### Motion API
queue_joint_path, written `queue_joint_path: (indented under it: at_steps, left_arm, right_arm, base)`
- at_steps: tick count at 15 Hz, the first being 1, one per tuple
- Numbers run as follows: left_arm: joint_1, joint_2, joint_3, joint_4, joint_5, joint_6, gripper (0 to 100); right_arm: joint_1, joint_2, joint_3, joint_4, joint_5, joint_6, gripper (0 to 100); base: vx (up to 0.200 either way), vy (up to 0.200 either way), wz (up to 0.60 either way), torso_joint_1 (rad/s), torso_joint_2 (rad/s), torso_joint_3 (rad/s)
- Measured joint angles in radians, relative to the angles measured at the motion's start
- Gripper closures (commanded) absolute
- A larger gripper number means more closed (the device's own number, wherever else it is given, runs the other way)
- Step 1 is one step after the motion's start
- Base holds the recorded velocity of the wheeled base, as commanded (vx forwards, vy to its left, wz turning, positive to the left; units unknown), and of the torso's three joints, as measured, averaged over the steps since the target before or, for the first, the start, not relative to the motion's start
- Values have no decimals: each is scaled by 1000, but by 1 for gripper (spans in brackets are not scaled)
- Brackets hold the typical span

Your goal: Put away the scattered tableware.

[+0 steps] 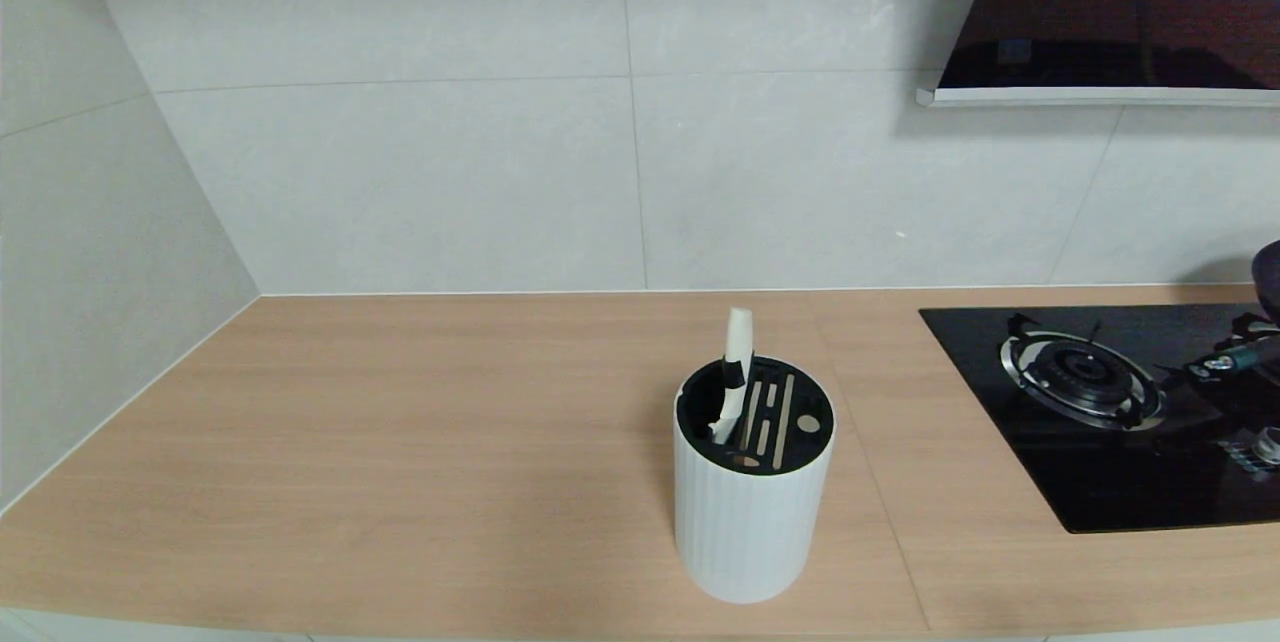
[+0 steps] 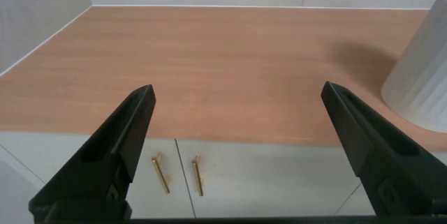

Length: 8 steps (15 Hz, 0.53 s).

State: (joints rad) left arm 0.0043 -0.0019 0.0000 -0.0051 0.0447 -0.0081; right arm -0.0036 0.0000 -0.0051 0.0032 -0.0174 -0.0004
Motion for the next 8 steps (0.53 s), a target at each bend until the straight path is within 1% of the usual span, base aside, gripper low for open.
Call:
queue_joint_path:
  at_steps: [8]
  left_arm:
    - [0,0,0,0,0,0,0]
  right_arm:
    - [1,0,2,0,0,12,0]
  base:
    - [0,0,0,0,0,0]
